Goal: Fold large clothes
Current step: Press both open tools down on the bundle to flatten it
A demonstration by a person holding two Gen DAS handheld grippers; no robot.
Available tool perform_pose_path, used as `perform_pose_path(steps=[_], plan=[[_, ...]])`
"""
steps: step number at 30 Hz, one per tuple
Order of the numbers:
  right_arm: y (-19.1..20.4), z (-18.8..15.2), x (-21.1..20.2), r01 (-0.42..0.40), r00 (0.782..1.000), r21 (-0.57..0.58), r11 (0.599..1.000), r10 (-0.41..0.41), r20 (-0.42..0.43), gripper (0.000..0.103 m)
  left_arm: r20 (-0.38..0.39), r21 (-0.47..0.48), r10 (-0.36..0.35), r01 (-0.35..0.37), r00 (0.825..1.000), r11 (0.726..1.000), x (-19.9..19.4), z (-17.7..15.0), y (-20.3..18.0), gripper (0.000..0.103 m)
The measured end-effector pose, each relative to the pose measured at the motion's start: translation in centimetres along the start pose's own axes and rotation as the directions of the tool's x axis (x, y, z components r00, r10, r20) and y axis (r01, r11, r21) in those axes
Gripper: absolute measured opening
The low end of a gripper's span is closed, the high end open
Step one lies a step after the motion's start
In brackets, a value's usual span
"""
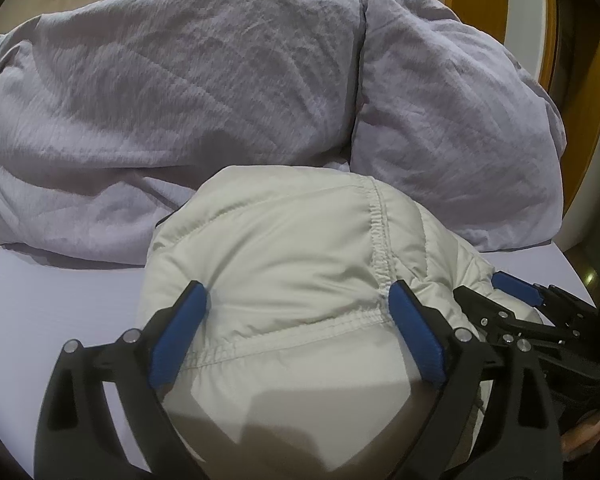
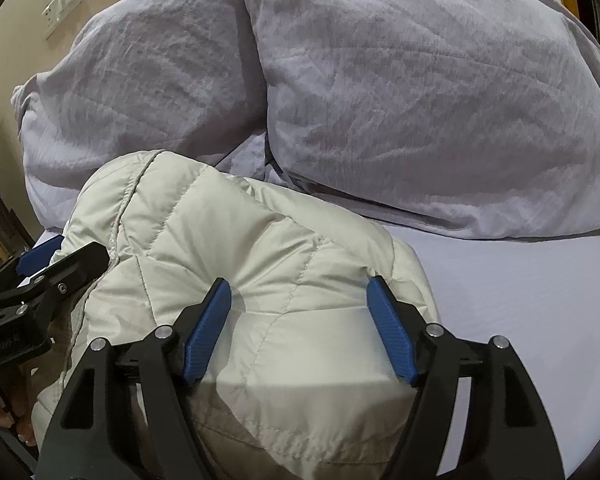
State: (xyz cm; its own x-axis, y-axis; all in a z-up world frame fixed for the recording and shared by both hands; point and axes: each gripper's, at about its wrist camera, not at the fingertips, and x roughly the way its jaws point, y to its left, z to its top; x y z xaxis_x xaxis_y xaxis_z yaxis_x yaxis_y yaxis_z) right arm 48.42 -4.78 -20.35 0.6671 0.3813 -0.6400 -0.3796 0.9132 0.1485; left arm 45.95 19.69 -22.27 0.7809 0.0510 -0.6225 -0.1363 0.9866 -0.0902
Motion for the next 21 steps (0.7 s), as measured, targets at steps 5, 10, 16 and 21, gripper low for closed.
perform_pose_path(steps=[5,10,16,21], plan=[[-0.15,-0.21,-0.01,-0.001,1.0,0.012,1.0,0.001,0.012,0.075,0.005,0.001,0.004,-0.004,1.0,1.0,0.18,-0.14,-0.06,0.093],[-0.16,-0.21,-0.04,-0.003,1.0,0.013,1.0,0.002,0.015,0.075,0.005,0.0,0.002,-0.002,1.0,1.0,0.23,-0.12,0.02,0.093],[-0.21,-0.21,-0.14,-0.003,1.0,0.012,1.0,0.002,0.015,0.076,0.005,0.002,0.01,-0.01,1.0,1.0,0.36,-0.13,-0.07,0.094],[-0.27,-0.23,-0.12,0.006,1.0,0.012,1.0,-0.006,0.012,0.076,0.005,0.006,0.019,-0.019,1.0,1.0,0.4,-0.08,-0.18,0.095]])
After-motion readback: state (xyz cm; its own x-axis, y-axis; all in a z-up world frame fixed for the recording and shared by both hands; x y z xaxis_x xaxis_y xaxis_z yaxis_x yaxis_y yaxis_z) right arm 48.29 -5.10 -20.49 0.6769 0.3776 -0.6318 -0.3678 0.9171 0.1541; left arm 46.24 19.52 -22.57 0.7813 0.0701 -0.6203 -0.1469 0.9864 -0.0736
